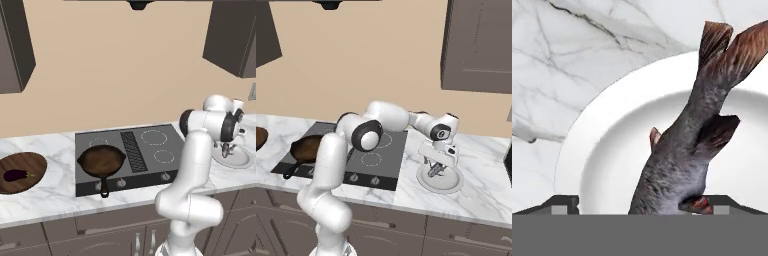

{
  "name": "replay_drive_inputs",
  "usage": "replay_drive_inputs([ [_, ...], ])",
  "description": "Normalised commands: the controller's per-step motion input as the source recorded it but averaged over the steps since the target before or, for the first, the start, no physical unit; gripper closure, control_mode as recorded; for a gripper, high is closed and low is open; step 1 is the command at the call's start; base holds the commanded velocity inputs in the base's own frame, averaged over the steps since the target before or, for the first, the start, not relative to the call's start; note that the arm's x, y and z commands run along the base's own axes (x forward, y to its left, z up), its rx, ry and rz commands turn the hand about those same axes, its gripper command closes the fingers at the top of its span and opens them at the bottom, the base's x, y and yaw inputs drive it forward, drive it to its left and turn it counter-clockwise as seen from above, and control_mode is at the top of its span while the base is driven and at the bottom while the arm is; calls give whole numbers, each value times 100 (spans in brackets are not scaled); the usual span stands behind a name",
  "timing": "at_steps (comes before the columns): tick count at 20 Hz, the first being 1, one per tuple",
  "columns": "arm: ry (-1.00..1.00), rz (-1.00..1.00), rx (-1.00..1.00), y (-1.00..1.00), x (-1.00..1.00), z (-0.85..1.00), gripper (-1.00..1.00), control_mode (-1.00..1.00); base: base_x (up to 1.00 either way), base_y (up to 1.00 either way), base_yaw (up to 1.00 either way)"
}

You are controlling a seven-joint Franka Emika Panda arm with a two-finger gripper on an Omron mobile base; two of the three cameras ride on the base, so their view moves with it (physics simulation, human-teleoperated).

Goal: Place the fish on the plate and place the eggplant on the same plate.

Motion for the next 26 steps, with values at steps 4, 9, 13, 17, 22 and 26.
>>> replay_drive_inputs([
  [4, 17, 0, -18, 10, -18, 66, -100, -100, 0, 0, 0],
  [9, 10, 0, -19, 44, -7, 45, -100, -100, 0, 0, 0],
  [13, 9, 0, -8, 89, -2, 33, -100, -100, 0, 0, 0],
  [17, 1, 1, -2, 100, -28, 82, -100, -100, 0, 0, 0],
  [22, -2, 0, 8, 100, -31, 67, -100, -100, 0, 0, 0],
  [26, -7, 6, 16, 100, -39, 27, -100, -100, 0, 0, 0],
])
